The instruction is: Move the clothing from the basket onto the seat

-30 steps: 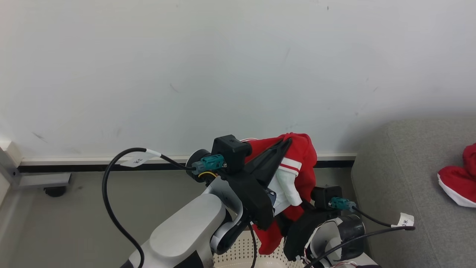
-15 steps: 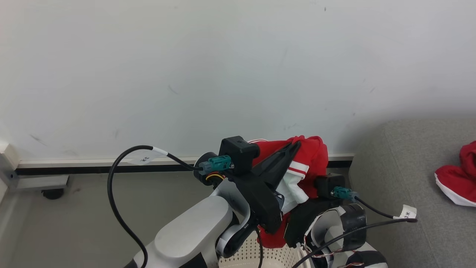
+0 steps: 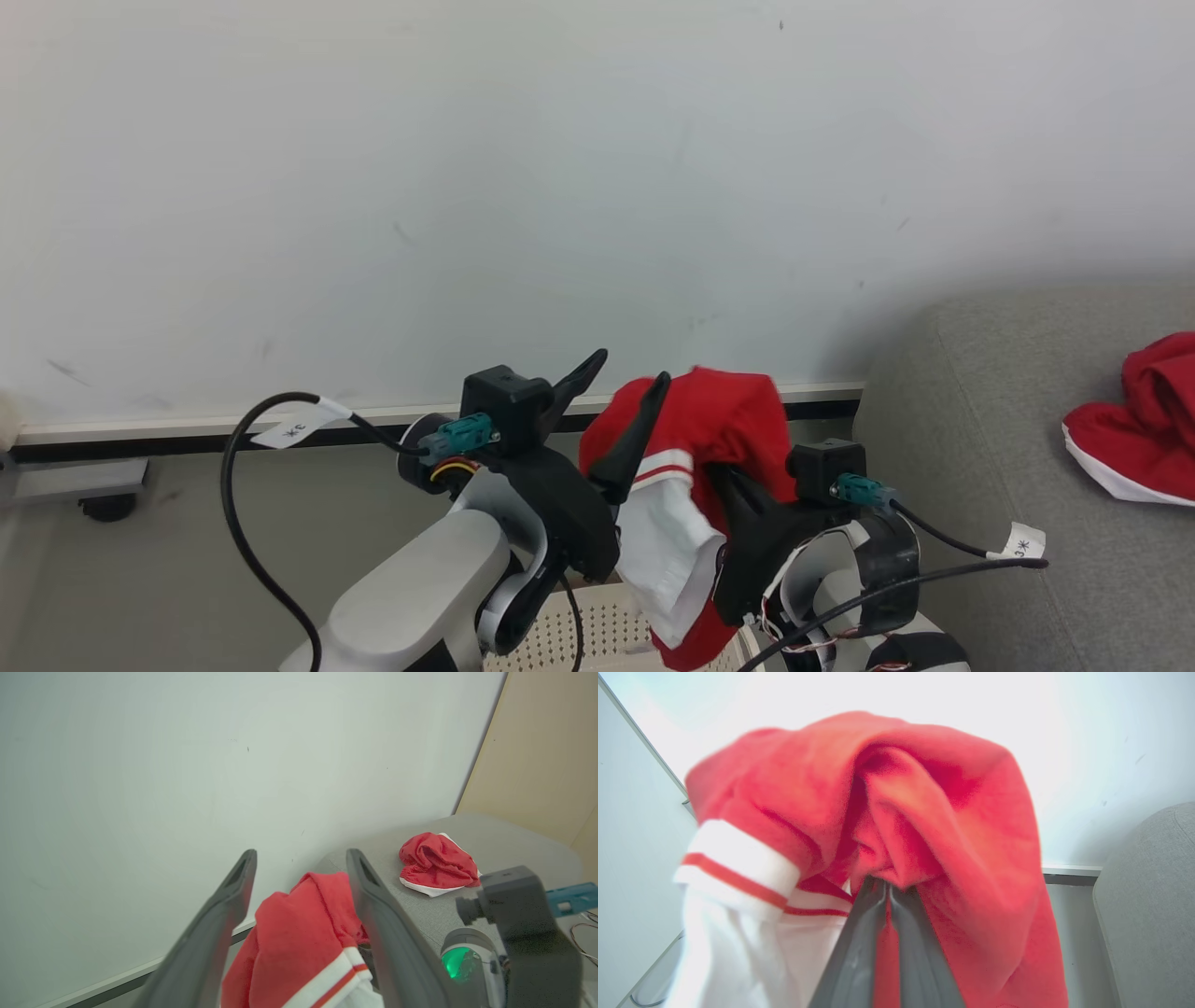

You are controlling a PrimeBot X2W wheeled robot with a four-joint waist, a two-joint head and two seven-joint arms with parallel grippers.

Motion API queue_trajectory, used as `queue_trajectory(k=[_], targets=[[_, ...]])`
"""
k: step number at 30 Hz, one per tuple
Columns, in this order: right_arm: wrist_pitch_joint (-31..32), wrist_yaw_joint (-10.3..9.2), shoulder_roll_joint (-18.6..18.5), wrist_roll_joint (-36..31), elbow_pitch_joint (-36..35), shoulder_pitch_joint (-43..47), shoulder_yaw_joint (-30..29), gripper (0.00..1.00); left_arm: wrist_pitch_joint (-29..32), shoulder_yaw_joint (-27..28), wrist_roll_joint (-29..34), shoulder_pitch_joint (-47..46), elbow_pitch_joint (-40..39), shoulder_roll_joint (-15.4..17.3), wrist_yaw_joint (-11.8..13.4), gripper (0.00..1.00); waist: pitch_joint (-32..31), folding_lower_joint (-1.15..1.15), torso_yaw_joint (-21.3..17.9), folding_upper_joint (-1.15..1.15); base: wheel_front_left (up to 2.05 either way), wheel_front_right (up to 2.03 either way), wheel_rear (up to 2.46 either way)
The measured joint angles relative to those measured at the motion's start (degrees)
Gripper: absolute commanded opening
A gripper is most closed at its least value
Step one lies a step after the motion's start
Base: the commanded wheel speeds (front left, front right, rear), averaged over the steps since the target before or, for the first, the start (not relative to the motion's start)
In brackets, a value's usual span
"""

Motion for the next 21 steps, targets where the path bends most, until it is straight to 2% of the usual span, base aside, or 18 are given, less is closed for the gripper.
queue_trajectory(k=[10,16,21], targets=[[-0.87,0.00,0.00,-4.27,-0.68,2.00,-4.20,0.00,-2.78,0.13,0.04,4.28,2.99,3.32,-1.94,1.00,-0.46,0.00,-1.51,0.00,0.00,0.00,0.00],[-1.00,0.00,-0.01,-12.18,-1.74,4.71,-10.98,0.00,-2.91,-0.15,-0.52,6.77,3.20,4.86,-2.25,1.00,-0.76,0.00,-2.66,0.00,0.00,0.00,0.00],[-0.98,0.00,-0.01,-17.11,-6.92,8.61,-17.47,0.00,-3.13,0.30,-0.98,8.34,1.54,6.26,-1.66,1.00,-0.53,0.00,-4.20,0.00,0.00,0.00,0.00]])
